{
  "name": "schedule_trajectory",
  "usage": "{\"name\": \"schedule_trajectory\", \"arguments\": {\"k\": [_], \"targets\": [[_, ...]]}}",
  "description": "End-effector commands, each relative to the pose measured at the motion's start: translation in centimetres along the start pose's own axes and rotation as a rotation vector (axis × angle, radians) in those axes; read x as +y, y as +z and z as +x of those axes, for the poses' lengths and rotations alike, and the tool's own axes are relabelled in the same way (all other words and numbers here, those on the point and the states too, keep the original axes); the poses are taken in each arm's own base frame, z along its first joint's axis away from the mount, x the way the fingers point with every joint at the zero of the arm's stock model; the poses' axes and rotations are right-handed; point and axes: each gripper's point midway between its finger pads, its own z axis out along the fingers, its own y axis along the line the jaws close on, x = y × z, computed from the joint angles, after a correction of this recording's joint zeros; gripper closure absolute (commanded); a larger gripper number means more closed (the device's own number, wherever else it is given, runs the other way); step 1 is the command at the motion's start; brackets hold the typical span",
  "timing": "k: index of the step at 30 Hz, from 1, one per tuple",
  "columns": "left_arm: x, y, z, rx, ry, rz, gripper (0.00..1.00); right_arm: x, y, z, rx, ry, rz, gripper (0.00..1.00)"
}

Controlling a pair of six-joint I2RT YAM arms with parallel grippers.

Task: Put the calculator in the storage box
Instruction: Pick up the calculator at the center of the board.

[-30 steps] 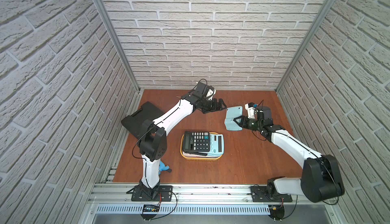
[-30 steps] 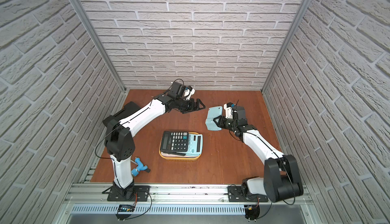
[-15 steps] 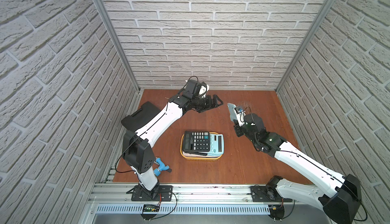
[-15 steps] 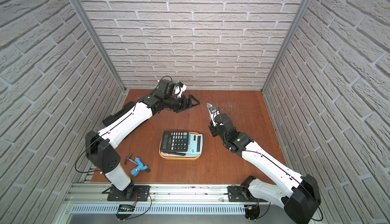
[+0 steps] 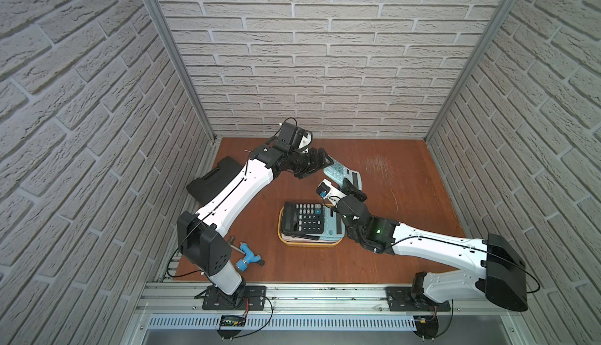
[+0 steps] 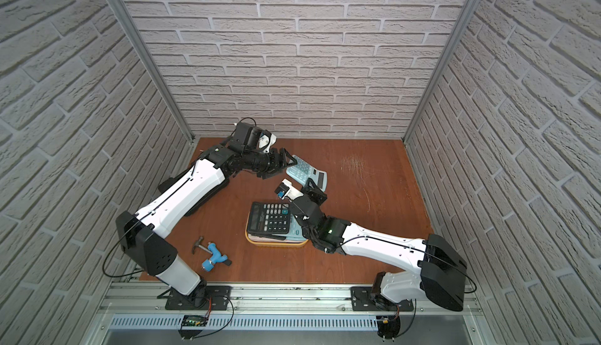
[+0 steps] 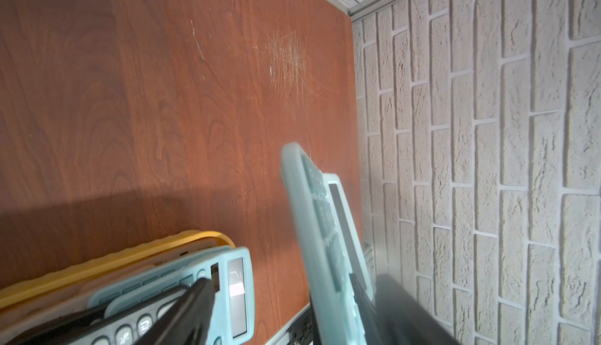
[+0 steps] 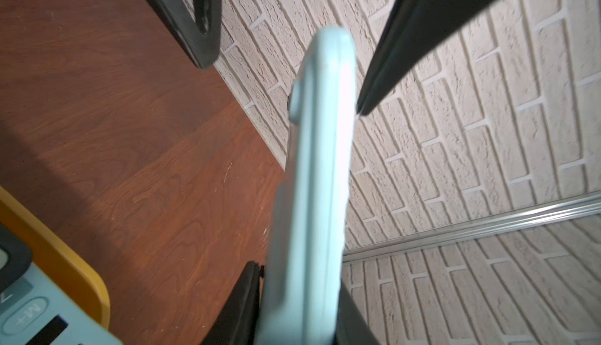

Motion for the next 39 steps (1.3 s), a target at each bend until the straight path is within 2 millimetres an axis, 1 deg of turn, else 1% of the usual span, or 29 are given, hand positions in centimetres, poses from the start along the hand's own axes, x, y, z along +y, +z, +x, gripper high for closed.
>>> {"name": "schedule_trajectory", "arguments": {"k": [1,3,10,13,15,18,19,20,22,26,29,31,34,39], "targets": [[-0.1,0.1,0.0,0.012,-0.012,0.007,0.28,-2.7,-0.5,-1.7,-0.021,0.026,0.133,0.9],[0.0,0.5,0.0,0.021,-0.019,0.015,0.38,-2.3,-0.5,-1.9,-0.022,0.013,0.136,0.9],[0.0,1.8,0.1,0.053,-0.034,0.035,0.82,-1.1,-0.3,-2.0,-0.02,0.0,0.135,0.89],[-0.1,2.1,0.1,0.062,-0.042,0.047,0.99,-0.7,-0.3,-1.8,-0.021,0.011,0.127,0.86],[-0.2,2.2,0.1,0.066,-0.041,0.057,1.0,-0.3,-0.3,-1.7,-0.019,0.018,0.119,0.81],[-0.4,2.2,0.0,0.054,-0.039,0.069,1.0,0.3,-0.2,-1.4,-0.014,0.033,0.1,0.69],[-0.5,2.2,-0.1,0.048,-0.038,0.073,1.0,0.6,-0.2,-1.3,-0.012,0.038,0.091,0.61],[-0.5,2.1,-0.3,0.038,-0.036,0.076,1.0,0.9,-0.1,-1.1,-0.008,0.045,0.082,0.51],[-0.3,1.9,-0.7,0.022,-0.036,0.076,1.0,1.5,-0.1,-0.8,-0.001,0.063,0.063,0.35],[0.0,1.8,-1.4,-0.009,-0.046,0.09,1.0,2.7,0.0,0.0,0.014,0.118,0.01,0.15],[0.4,1.8,-1.8,-0.03,-0.049,0.088,1.0,3.6,-0.1,0.6,0.027,0.144,-0.036,0.05],[0.7,1.8,-2.1,-0.045,-0.051,0.081,1.0,4.0,-0.1,1.0,0.037,0.175,-0.068,0.0],[1.3,1.9,-2.4,-0.054,-0.058,0.077,1.0,4.6,-0.4,1.6,0.052,0.227,-0.132,0.0],[2.0,1.8,-2.6,-0.077,-0.045,0.055,1.0,4.9,-1.1,2.7,0.073,0.358,-0.246,0.0]]}}
